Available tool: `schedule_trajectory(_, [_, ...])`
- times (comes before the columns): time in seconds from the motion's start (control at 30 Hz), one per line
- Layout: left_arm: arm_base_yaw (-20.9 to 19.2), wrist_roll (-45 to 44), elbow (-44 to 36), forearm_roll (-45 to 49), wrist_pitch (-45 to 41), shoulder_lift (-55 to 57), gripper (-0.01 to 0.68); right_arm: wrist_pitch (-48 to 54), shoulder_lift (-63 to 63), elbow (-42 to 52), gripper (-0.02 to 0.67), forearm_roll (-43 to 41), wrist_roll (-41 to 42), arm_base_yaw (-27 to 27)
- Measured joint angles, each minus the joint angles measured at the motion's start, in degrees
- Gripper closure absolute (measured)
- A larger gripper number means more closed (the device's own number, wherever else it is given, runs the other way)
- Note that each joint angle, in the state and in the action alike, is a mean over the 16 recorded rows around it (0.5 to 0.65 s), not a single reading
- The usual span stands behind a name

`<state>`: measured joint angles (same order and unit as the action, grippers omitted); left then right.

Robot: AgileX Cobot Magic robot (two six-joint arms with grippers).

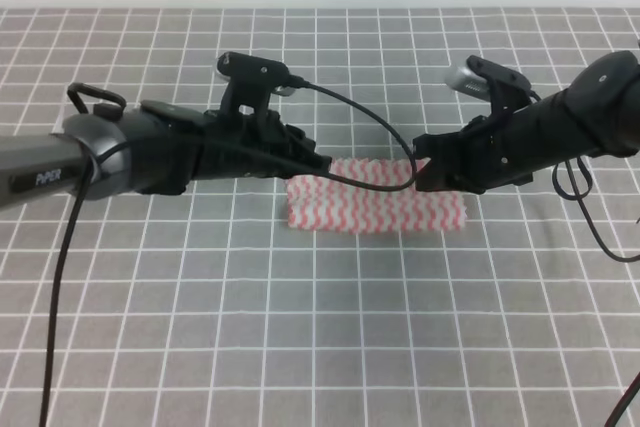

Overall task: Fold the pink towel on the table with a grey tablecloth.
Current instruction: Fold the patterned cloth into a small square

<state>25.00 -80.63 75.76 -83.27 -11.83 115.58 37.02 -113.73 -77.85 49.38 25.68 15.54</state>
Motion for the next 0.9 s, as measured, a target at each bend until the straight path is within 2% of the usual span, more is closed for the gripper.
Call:
schedule_trajectory(0.23, [0.00,-0.02,0.41,-0.11,-1.01,0.76,0.529,-0.32,0.00,0.00,0.664,0.05,0.01,0.00])
schedule_trajectory(0.7, [0.00,-0.01,0.88,-0.18,-0.94,2.56,0.524,-0.82,0.00,0.00,0.664,0.11,0.01,0.00])
schedule_trajectory(0.9, [-0.01,1.22,1.71,1.00,-3.57,2.18,0.525,-0.97,-0.03,0.00,0.664,0.11,0.01,0.00])
